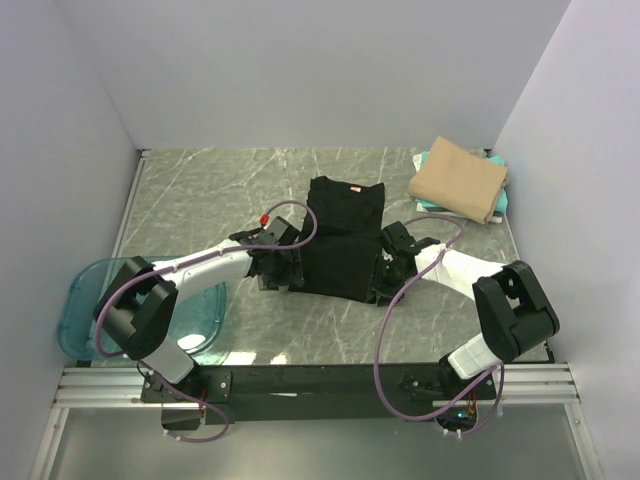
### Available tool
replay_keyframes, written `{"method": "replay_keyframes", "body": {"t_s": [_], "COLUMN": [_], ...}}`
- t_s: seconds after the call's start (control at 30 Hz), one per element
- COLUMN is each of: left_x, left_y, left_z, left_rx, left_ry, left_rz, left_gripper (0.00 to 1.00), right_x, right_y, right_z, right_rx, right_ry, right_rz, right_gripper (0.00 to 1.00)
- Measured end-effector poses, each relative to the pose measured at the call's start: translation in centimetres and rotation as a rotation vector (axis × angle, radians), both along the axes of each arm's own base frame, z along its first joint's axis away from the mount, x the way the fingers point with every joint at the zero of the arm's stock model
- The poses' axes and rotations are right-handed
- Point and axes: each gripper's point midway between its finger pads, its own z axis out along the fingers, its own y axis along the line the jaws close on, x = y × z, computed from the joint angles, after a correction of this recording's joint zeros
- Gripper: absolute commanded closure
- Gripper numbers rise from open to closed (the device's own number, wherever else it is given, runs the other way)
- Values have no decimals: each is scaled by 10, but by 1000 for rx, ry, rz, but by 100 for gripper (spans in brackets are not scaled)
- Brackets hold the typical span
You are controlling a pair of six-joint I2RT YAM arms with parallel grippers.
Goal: Fold and stack the t-shirts
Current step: Fold the tshirt
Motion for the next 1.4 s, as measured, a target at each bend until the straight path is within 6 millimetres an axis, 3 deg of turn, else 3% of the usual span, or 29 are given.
{"method": "replay_keyframes", "body": {"t_s": [0.07,0.2,0.3,0.53,1.13,1.2,1.4], "left_x": [0,-3,-6,-9,2,4,7], "left_y": [0,3,5,8,-2,-4,-7], "left_z": [0,-4,-8,-13,-28,-28,-30], "left_rx": [1,8,13,19,21,19,15], "left_ry": [0,9,17,27,37,36,37], "left_rz": [0,0,3,7,22,24,32], "left_gripper": [34,35,39,48,55,58,80], "right_x": [0,2,2,3,3,2,3], "right_y": [0,2,4,5,5,5,5], "right_z": [0,-3,-4,-5,-5,-5,-5], "right_rx": [1,6,11,16,12,12,11], "right_ry": [0,-1,0,0,-1,0,-1], "right_rz": [-2,-4,-4,-3,17,20,26], "right_gripper": [62,89,97,97,98,98,99]}}
